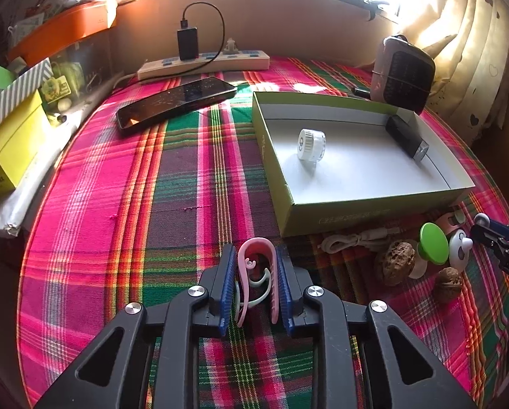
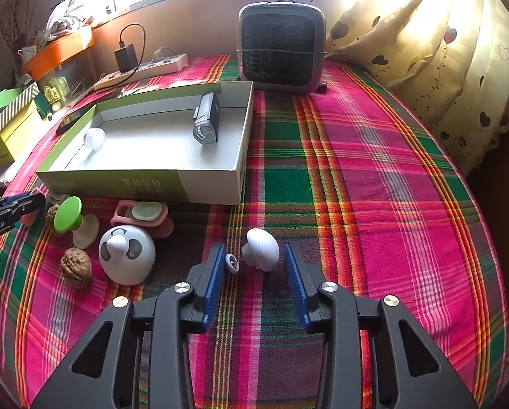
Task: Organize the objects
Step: 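Close the left tool on the pink clip while the right tool grasps the white mushroom figure, then carry the pink clip and white mushroom figure with both tools into the tray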
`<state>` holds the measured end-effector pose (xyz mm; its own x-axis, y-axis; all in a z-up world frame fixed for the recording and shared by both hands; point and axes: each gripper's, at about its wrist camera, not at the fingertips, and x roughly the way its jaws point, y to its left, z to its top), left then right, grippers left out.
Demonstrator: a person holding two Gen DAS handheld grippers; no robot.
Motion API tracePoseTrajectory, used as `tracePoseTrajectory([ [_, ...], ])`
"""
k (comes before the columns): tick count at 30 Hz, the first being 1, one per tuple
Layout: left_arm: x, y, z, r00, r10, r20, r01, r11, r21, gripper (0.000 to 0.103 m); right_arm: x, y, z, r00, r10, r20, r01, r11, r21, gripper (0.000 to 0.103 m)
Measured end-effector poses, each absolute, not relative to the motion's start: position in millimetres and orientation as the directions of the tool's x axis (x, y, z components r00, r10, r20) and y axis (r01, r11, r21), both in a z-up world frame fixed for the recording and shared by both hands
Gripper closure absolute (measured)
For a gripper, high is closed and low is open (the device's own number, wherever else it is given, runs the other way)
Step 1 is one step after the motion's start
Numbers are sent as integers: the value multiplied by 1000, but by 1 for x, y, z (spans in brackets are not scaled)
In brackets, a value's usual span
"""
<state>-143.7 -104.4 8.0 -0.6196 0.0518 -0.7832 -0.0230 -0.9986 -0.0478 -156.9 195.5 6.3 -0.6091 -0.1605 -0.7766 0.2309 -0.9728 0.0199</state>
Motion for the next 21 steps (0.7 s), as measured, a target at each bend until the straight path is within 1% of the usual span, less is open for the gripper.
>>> tracePoseTrajectory([
  [21, -143, -104, 8, -621, 46, -782, -23, -999, -41, 82, -156, 195, 7, -610, -162, -776, 229, -973, 23, 71],
])
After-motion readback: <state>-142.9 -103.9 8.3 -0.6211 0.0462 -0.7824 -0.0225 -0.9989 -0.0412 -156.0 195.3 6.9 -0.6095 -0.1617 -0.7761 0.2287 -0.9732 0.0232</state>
